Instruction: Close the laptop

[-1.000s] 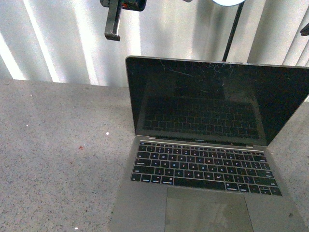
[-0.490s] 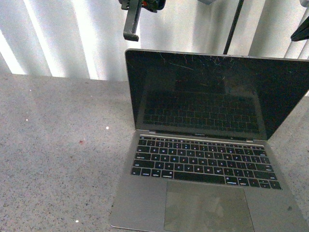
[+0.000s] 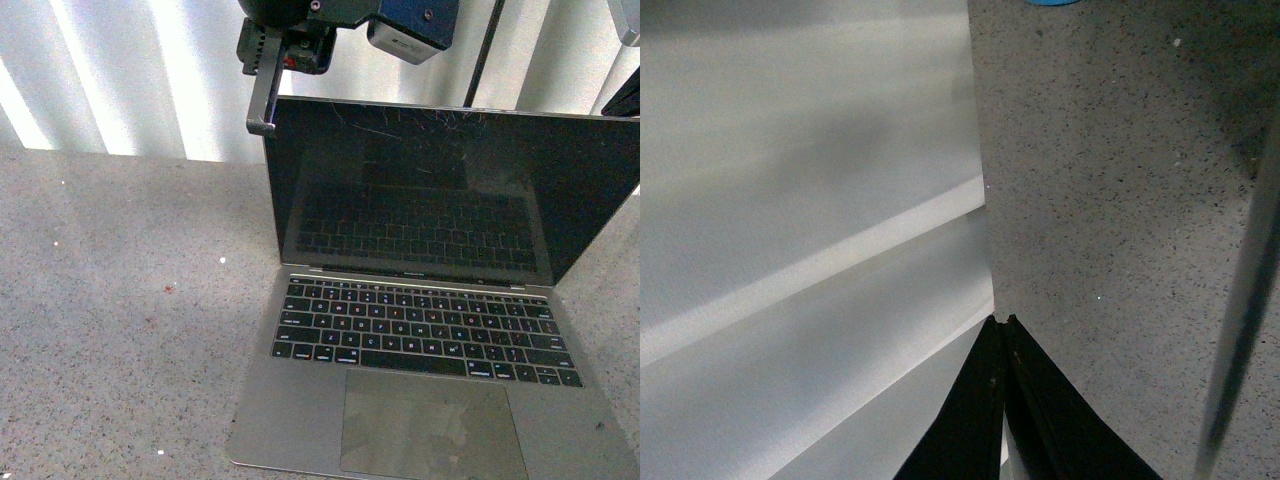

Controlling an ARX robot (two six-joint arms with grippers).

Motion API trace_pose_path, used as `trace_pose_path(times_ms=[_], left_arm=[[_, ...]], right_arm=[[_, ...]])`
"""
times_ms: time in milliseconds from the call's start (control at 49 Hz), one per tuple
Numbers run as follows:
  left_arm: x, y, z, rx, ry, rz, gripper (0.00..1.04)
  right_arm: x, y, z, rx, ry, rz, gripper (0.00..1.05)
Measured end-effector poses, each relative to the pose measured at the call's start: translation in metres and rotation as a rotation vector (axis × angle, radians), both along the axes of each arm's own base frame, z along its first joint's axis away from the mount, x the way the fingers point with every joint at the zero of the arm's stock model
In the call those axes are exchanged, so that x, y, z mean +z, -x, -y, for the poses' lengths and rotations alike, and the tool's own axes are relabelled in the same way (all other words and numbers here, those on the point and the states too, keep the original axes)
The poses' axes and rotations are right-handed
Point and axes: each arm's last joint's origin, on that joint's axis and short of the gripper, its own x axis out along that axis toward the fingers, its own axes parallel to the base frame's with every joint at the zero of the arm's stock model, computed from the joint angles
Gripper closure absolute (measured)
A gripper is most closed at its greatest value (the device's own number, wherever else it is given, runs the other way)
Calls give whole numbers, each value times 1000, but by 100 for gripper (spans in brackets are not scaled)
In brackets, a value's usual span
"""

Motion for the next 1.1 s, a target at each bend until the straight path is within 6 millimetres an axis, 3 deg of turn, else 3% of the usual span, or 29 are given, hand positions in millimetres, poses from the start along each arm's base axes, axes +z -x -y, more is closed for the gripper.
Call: trace_pose_path(times_ms=[776, 1102], left_arm=[[-14, 10, 3, -5, -12, -104, 101], [-11, 21, 4, -12, -16, -167, 101]], right_arm=[[-6, 9, 2, -33, 25, -117, 102], [-6, 13, -12, -9, 28, -148, 102]])
